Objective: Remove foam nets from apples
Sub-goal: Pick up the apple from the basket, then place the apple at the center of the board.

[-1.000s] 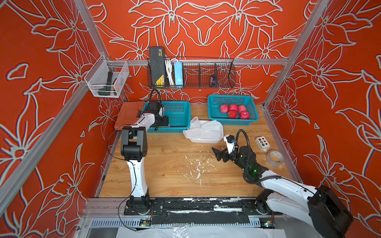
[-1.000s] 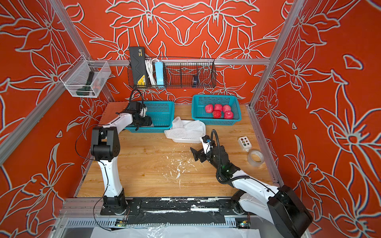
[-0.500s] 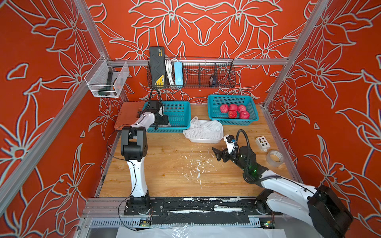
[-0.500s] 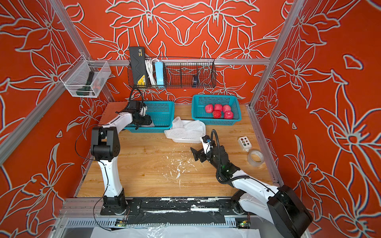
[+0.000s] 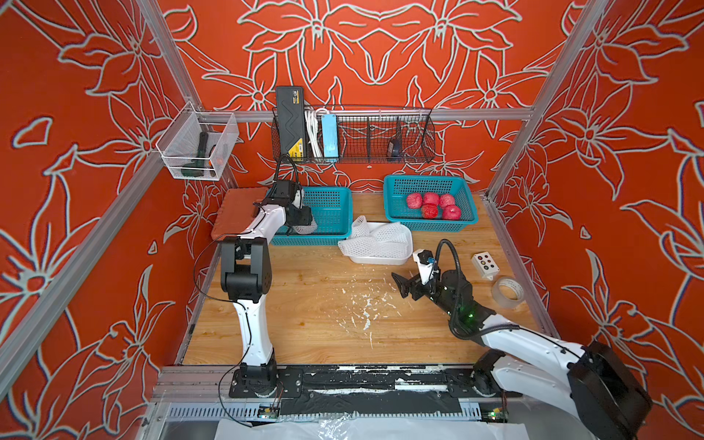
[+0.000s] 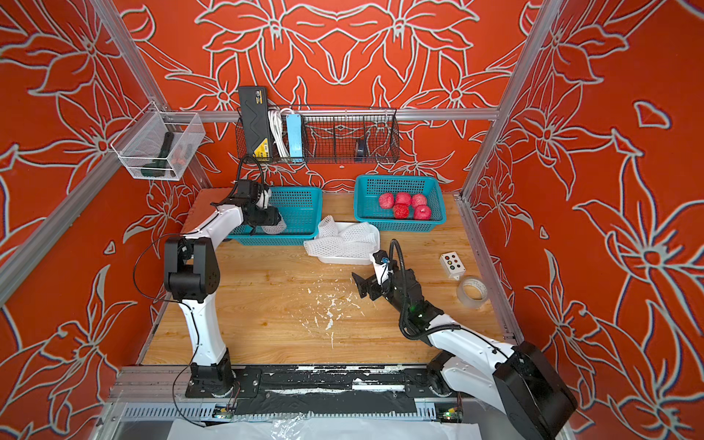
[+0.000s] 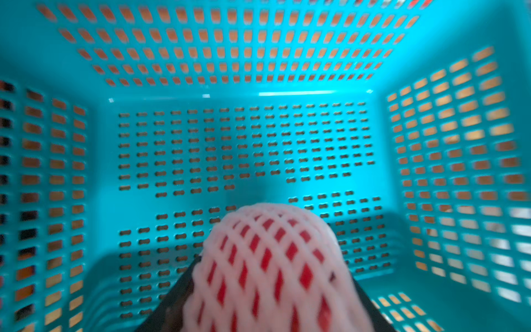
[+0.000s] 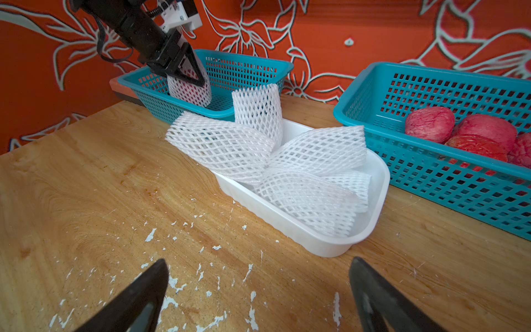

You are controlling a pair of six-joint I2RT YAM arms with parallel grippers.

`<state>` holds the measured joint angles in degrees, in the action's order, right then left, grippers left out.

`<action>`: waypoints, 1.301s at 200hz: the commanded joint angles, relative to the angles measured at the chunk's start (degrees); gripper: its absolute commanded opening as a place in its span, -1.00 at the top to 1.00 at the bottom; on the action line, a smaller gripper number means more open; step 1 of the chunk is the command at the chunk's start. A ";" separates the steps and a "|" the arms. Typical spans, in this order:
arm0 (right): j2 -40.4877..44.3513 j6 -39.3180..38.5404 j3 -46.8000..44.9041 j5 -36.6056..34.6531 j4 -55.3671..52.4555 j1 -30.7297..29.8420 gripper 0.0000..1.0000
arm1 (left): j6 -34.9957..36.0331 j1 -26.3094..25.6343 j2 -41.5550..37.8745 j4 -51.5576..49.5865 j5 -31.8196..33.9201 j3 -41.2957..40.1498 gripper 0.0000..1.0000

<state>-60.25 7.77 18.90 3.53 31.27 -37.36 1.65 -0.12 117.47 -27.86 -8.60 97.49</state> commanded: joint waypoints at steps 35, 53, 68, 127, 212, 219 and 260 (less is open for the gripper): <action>0.48 -0.54 1.67 -1.54 -0.72 -0.25 -0.96 | -0.22 -3.89 -8.51 -1.09 2.73 2.15 -0.18; 0.83 -0.65 1.50 -1.85 -0.68 -0.25 -0.96 | -0.81 -6.09 -12.92 -0.44 5.61 -1.17 -0.18; 1.04 -0.64 1.39 -1.97 -0.68 -0.25 -0.96 | -1.63 -8.26 -18.08 2.05 7.78 -6.89 -0.20; 1.12 -0.19 1.23 -1.81 -0.22 -0.25 -0.96 | -6.22 -18.41 -36.67 3.82 11.62 -23.98 -0.23; 9.02 -0.84 -3.77 -8.22 2.66 -0.25 -0.96 | -12.03 -40.20 -48.20 0.35 8.63 -40.97 -0.28; 9.57 -0.91 -4.23 -8.66 2.92 -0.25 -0.96 | -12.51 -41.62 -47.60 1.06 9.47 -41.69 -0.28; 9.84 -0.98 -5.01 -10.13 3.43 -0.25 -0.96 | -12.03 -46.65 -38.57 2.54 13.96 -41.68 -0.26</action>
<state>-50.87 7.40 14.83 -4.10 32.67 -37.36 -9.67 -44.62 73.76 -26.76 1.80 54.74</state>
